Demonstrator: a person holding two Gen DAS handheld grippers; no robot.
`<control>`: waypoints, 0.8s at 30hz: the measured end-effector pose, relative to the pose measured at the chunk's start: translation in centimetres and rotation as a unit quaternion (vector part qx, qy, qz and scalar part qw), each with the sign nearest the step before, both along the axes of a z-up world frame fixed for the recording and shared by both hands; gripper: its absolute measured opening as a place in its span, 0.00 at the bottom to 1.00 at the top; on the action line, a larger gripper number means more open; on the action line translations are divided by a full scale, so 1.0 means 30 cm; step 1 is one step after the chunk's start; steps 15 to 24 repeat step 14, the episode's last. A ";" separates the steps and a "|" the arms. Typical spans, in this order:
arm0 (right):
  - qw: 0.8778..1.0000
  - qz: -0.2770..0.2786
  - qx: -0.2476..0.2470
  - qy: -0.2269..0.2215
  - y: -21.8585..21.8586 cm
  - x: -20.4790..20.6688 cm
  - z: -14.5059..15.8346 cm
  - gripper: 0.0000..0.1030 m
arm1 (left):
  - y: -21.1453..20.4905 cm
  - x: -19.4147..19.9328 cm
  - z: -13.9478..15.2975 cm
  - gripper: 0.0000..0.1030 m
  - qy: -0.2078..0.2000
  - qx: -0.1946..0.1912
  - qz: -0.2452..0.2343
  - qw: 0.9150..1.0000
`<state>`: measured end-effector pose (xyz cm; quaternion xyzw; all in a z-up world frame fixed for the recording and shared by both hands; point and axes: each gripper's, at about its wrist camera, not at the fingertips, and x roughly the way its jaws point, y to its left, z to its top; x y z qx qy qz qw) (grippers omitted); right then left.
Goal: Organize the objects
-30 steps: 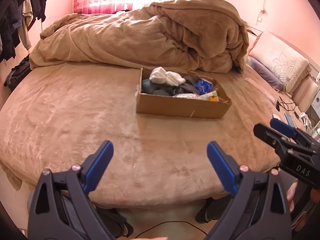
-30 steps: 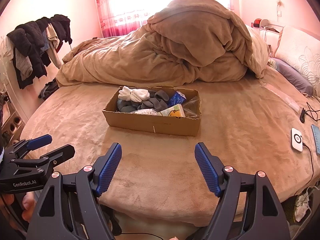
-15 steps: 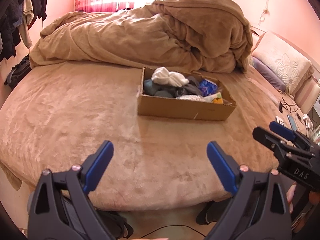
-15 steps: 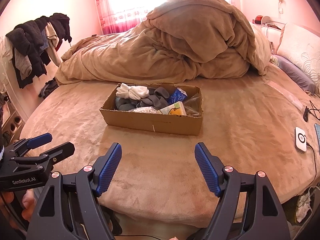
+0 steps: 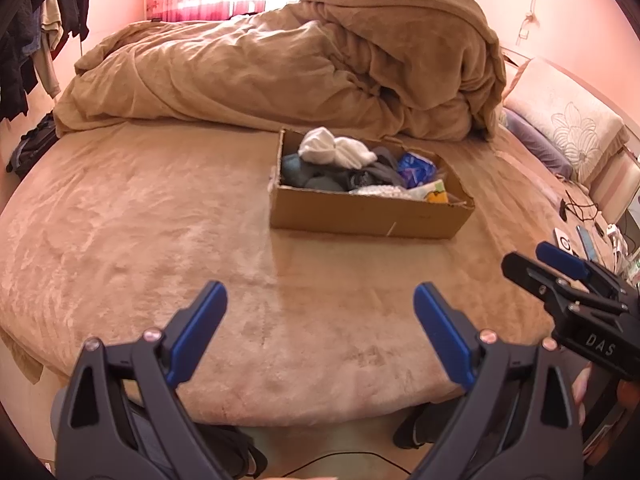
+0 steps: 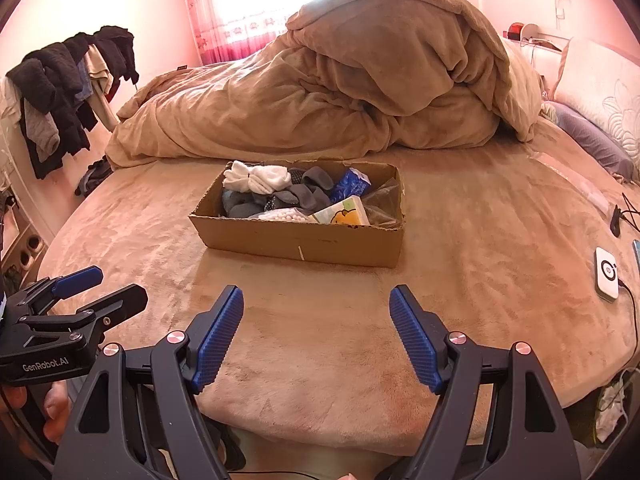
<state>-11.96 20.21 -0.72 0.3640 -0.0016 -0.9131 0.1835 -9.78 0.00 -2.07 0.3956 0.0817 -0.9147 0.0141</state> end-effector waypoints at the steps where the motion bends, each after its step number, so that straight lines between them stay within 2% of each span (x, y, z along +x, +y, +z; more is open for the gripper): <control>1: 1.000 0.000 0.000 -0.001 0.000 -0.002 -0.002 0.76 | 0.000 -0.002 -0.001 0.93 0.000 0.000 0.000 1.000; 24: 1.000 0.000 -0.001 -0.006 -0.003 -0.017 -0.015 0.76 | 0.005 -0.030 -0.019 0.93 -0.002 0.002 -0.004 1.000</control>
